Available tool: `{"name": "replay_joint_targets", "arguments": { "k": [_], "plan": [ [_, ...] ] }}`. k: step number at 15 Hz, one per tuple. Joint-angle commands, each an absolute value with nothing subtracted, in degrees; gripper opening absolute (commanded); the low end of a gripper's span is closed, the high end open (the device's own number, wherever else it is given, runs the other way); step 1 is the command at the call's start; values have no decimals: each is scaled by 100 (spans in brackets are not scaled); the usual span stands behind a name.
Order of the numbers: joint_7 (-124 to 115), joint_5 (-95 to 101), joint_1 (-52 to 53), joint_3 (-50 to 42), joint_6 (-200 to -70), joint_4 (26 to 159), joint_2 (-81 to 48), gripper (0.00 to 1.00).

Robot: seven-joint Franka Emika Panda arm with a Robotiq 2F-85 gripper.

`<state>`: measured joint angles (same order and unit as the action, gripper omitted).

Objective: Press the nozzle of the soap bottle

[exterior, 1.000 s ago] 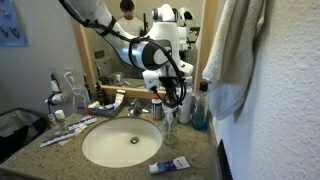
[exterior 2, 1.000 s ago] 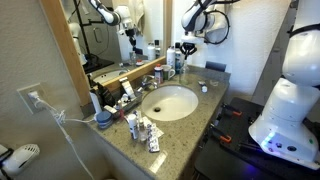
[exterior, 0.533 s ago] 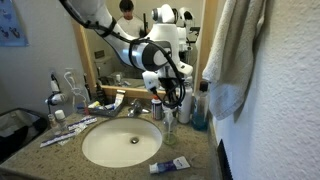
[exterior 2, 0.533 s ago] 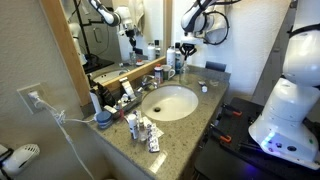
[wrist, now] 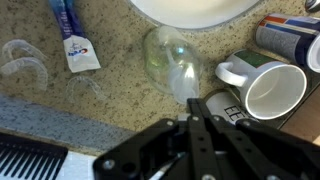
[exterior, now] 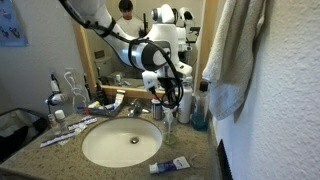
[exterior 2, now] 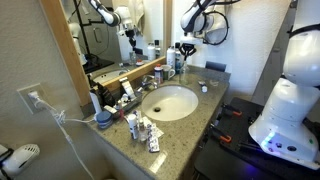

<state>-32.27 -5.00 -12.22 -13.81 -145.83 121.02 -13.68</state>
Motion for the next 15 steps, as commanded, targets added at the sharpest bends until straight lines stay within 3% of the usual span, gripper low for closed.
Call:
{"name": "replay_joint_targets", "arguments": {
  "k": [1,15],
  "plan": [
    [-3579,-408,-1032,-1523,-14421,12168,-1224,0],
    [-4196,-64,-906,-1660,-14258,12363,-1090,0]
  ]
}}
